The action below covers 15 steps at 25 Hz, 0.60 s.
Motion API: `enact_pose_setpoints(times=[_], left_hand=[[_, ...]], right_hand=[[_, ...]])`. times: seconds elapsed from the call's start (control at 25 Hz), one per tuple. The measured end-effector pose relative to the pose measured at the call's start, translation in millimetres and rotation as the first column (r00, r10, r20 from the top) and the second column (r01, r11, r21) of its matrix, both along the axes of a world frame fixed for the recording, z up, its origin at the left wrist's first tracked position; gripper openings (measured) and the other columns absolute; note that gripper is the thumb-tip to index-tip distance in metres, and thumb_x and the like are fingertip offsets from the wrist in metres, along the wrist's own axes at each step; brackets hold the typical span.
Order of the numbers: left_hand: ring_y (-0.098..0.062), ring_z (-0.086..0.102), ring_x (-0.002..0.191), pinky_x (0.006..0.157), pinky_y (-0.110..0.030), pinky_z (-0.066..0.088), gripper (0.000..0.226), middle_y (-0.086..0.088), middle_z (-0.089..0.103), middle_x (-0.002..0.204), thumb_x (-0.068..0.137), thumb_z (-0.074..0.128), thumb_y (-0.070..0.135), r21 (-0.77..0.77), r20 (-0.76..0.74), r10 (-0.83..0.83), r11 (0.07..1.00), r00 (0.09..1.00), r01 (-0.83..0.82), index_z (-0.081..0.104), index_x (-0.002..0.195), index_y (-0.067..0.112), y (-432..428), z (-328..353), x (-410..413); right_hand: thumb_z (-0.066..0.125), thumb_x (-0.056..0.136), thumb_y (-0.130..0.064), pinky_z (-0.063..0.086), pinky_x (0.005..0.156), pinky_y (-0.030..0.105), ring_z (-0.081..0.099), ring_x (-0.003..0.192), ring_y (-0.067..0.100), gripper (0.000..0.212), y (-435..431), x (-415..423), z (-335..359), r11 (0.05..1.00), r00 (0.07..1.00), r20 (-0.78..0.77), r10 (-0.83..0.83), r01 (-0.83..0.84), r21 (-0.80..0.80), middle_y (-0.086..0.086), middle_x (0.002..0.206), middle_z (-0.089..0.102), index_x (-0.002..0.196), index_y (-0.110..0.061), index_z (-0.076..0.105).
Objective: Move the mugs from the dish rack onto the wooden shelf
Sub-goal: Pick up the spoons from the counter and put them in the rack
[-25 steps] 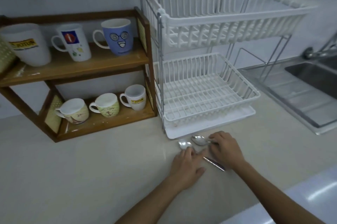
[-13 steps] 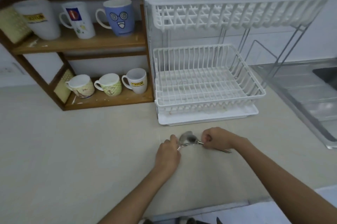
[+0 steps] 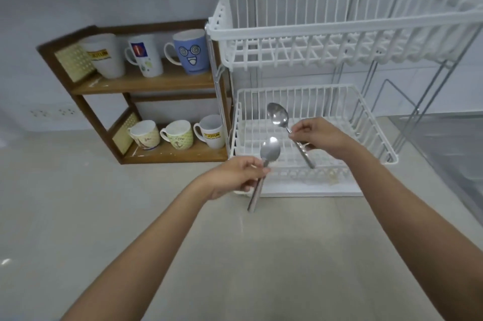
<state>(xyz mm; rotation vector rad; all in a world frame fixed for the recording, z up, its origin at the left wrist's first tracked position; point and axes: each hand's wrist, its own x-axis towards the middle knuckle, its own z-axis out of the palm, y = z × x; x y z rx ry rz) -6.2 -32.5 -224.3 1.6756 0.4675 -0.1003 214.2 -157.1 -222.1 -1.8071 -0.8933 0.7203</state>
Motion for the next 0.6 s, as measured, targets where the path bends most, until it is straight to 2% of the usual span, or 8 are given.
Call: enact_pose_setpoints(times=[0.12,0.2,0.28,0.36,0.48,0.6], left_hand=[[-0.001,0.051,0.051,0.051,-0.012,0.048,0.005,0.002,0.055,0.070,0.090,0.063,0.018,0.022,0.044,0.216,0.976,0.975,-0.217,0.062,0.087,0.014,8.8,7.4,43.8],[-0.005,0.053,0.056,0.054,-0.012,0.051,0.007,-0.002,0.057,0.071,0.091,0.061,0.011,0.011,0.035,0.334,0.942,0.942,-0.335,0.062,0.084,0.010,15.3,1.3,69.2],[-0.008,0.055,0.060,0.059,-0.013,0.053,0.012,-0.005,0.058,0.073,0.090,0.060,0.004,0.000,0.009,0.412,0.911,0.911,-0.412,0.061,0.080,0.010,23.5,-9.4,91.3],[-0.010,0.057,0.062,0.059,-0.014,0.053,0.017,-0.005,0.059,0.074,0.088,0.061,-0.001,0.000,-0.022,0.462,0.887,0.887,-0.462,0.059,0.075,0.011,31.5,-19.7,110.3],[-0.013,0.058,0.062,0.050,-0.014,0.054,0.022,-0.007,0.058,0.073,0.087,0.060,-0.006,0.037,-0.080,0.493,0.870,0.866,-0.492,0.056,0.071,0.010,38.7,-38.5,129.5],[-0.017,0.059,0.062,0.049,-0.020,0.056,0.020,-0.013,0.060,0.079,0.085,0.061,-0.007,0.108,-0.146,0.547,0.837,0.824,-0.536,0.057,0.072,0.007,44.2,-58.4,141.9]], right_hand=[[0.072,0.083,-0.008,0.049,0.054,0.023,0.055,0.055,0.013,0.010,30.5,15.7,-12.0,0.984,0.983,-0.044,-0.179,0.179,-0.010,0.003,0.061,0.060,0.074,-0.010,0.068],[0.071,0.082,-0.005,0.049,0.053,0.025,0.055,0.055,0.017,0.006,43.7,27.3,-24.2,0.963,0.963,-0.039,-0.267,0.264,-0.053,0.009,0.063,0.060,0.082,0.001,0.070],[0.072,0.082,-0.006,0.052,0.059,0.029,0.060,0.064,0.022,0.013,52.1,39.0,-37.2,0.941,0.947,-0.008,-0.322,0.320,-0.113,0.014,0.072,0.064,0.090,0.004,0.071],[0.072,0.082,-0.007,0.054,0.067,0.032,0.062,0.071,0.026,0.015,60.2,48.2,-48.0,0.934,0.946,0.010,-0.325,0.323,-0.152,0.016,0.080,0.066,0.093,0.003,0.071],[0.072,0.082,-0.010,0.055,0.072,0.036,0.063,0.074,0.025,0.018,72.4,52.4,-62.7,0.942,0.962,0.040,-0.269,0.271,-0.196,0.016,0.081,0.067,0.093,0.004,0.072],[0.073,0.081,-0.014,0.056,0.074,0.033,0.063,0.076,0.022,0.018,79.3,51.1,-77.5,0.936,0.972,0.076,-0.224,0.236,-0.260,0.016,0.089,0.070,0.094,-0.002,0.072]])
